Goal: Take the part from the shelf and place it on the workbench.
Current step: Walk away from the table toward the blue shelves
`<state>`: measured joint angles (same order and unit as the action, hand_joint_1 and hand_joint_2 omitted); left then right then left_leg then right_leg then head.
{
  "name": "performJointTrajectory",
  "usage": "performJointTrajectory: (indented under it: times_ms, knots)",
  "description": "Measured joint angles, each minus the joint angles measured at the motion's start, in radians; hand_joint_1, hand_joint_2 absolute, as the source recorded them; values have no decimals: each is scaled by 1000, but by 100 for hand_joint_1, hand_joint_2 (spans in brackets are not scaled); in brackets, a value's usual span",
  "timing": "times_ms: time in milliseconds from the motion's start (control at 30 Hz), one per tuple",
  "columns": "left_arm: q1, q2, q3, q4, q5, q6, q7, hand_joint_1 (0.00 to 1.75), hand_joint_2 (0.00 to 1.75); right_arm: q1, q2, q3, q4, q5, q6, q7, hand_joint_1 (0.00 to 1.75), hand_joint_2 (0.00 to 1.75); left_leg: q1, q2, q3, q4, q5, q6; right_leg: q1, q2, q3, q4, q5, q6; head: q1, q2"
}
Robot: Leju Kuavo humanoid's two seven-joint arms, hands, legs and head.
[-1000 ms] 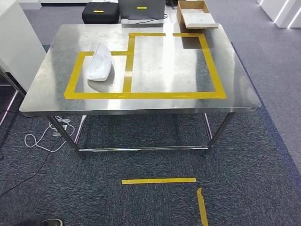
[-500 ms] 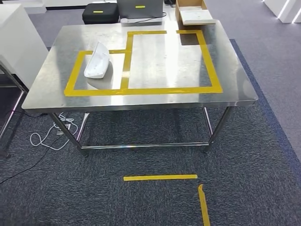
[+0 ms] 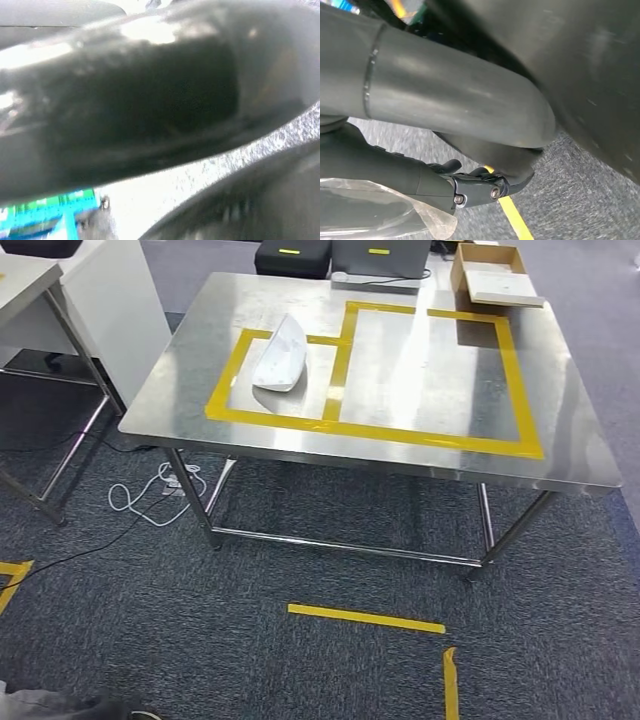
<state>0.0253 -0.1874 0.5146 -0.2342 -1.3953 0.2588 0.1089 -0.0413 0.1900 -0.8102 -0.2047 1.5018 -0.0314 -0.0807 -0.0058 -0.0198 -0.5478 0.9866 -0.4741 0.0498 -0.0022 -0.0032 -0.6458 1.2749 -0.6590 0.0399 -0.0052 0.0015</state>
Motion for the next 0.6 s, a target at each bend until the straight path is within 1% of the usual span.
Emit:
performJointTrajectory:
  times_ms: [33, 67, 100, 133, 167, 200, 233, 267, 300, 333, 367, 400, 433, 467, 500, 533, 567, 600]
  knots:
    - [-4, -3, -17, 4, -17, 6, 7, 0, 0, 1, -1, 12, 1, 12, 3, 2, 0, 0, -1, -13, -1, 1, 2, -1, 0, 2, 15, -29, 26, -2, 0, 0]
    - [-9, -6, -33, 6, -30, 10, 17, 0, 0, 2, -1, 25, 1, 23, 7, 6, 0, 0, -1, -26, -1, 2, 3, -3, 0, 10, 46, -92, 64, -6, 0, 0]
    - [-13, -11, -48, 8, -38, 19, 25, 0, 0, 2, -2, 37, 2, 32, 10, 12, 0, 0, -2, -38, -2, 3, 4, -5, 0, 33, 83, -166, 98, -11, 0, 0]
    - [-19, -15, -60, 9, -38, 38, 30, 0, 0, 2, -2, 50, 3, 39, 10, 21, 0, 0, -2, -50, -5, 7, 5, -8, -2, 58, 114, -234, 120, -14, 0, 0]
    - [-22, -18, -68, 10, -32, 66, 30, 0, 0, 2, -2, 62, 4, 46, 6, 30, 0, 0, -2, -59, -9, 9, 7, -12, -3, 79, 134, -277, 131, -18, -1, 0]
    - [-24, -21, -72, 10, -21, 97, 26, 0, 0, 3, -2, 75, 5, 52, 1, 39, 0, 0, -1, -68, -14, 11, 9, -18, -3, 92, 144, -295, 130, -20, -1, 0]
    - [-25, -23, -74, 11, -10, 126, 20, 0, 0, 4, -1, 90, 6, 58, -4, 46, 0, 0, 0, -78, -19, 13, 13, -25, -3, 87, 147, -300, 131, -23, -1, 0]
    - [-24, -22, -74, 13, -1, 144, 13, 0, 0, 6, 0, 106, 8, 62, -8, 49, 0, 0, 2, -87, -23, 14, 15, -30, -4, 75, 149, -300, 134, -27, 0, 0]
    - [-23, -22, -74, 16, 2, 153, 9, 0, 0, 8, 0, 122, 8, 64, -10, 51, 0, 0, 1, -83, -29, 23, 8, -36, -6, 62, 151, -302, 137, -33, -2, 0]
    - [-22, -21, -76, 18, 0, 153, 8, 0, 0, 9, 0, 136, 9, 64, -12, 52, 0, 0, 0, -68, -39, 47, -9, -42, -8, 48, 152, -305, 140, -37, -5, 0]
    - [-22, -19, -78, 19, -7, 150, 11, 0, 0, 11, 1, 147, 9, 64, -15, 56, 0, 0, 0, -45, -58, 92, -38, -48, -10, 32, 152, -307, 142, -41, -9, 0]
    - [-23, -19, -82, 20, -20, 145, 18, 0, 0, 12, 0, 156, 10, 63, -20, 61, 0, 0, 1, -20, -85, 155, -76, -54, -9, 16, 151, -307, 141, -43, -12, 0]
    - [-23, -19, -88, 21, -36, 140, 28, 0, 0, 14, 0, 164, 11, 62, -29, 70, 0, 0, 4, -4, -113, 224, -110, -60, -8, 0, 150, -307, 140, -44, -14, 0]
    - [-23, -19, -97, 22, -56, 138, 40, 0, 0, 17, 0, 177, 11, 62, -44, 84, 0, 0, 7, 4, -135, 279, -131, -64, -8, -17, 149, -306, 140, -44, -14, 0]
    - [-23, -19, -108, 23, -75, 141, 54, 0, 0, 18, -1, 199, 12, 63, -61, 102, 0, 0, 9, 10, -141, 302, -133, -66, -7, -32, 149, -306, 139, -44, -14, 0]
    - [-22, -19, -120, 23, -93, 150, 66, 0, 0, 19, -1, 229, 12, 65, -78, 122, 0, 0, 11, 14, -128, 285, -116, -68, -7, -45, 148, -306, 139, -44, -14, 0]
    - [-21, -20, -133, 23, -106, 164, 75, 0, 0, 18, -2, 266, 12, 65, -92, 140, 0, 0, 12, 20, -96, 229, -85, -67, -7, -57, 149, -306, 138, -43, -14, 0]
    - [-21, -20, -145, 23, -114, 184, 80, 0, 0, 17, -2, 301, 12, 61, -100, 153, 0, 0, 11, 35, -54, 151, -53, -64, -7, -67, 151, -306, 137, -41, -14, 0]
